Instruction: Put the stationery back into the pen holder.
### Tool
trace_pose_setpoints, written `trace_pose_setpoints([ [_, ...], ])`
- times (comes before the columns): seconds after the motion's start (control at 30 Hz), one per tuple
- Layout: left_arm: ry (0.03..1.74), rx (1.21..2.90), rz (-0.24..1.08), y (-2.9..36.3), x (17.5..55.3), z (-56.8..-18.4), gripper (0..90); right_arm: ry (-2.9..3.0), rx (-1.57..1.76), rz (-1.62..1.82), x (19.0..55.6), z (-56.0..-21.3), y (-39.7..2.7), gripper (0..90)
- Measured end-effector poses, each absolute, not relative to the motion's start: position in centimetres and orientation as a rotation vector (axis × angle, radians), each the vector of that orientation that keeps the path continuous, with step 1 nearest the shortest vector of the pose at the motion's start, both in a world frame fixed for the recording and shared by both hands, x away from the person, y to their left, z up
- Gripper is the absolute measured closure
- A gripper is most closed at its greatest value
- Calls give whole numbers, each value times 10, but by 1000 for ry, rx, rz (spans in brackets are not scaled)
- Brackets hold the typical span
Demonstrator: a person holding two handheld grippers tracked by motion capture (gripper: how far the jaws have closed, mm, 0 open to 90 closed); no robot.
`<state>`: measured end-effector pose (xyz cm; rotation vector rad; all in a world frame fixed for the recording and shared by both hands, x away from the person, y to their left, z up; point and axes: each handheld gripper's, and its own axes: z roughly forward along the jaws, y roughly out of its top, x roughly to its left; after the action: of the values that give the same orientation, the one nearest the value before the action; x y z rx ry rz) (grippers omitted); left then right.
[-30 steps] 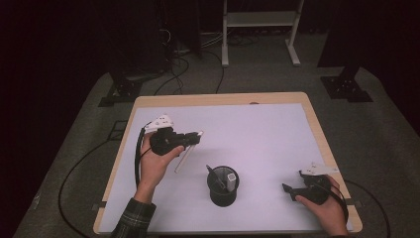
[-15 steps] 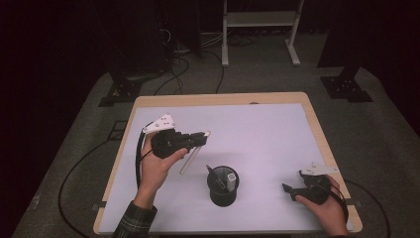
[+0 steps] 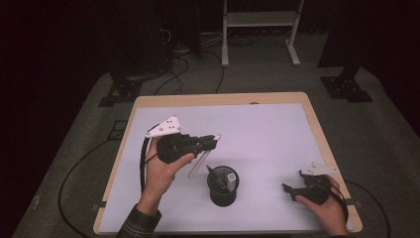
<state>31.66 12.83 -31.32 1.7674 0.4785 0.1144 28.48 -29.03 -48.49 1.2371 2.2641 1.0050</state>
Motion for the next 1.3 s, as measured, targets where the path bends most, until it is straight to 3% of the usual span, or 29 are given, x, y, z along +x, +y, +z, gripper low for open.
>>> trace_pose_setpoints([
  [0.7,415,1783,35,90,313,-325,786,2264,1237,1005,285,-485,-290,143],
  [1.3,421,1812,27,81,317,-336,786,2264,1237,1005,285,-485,-290,143],
])
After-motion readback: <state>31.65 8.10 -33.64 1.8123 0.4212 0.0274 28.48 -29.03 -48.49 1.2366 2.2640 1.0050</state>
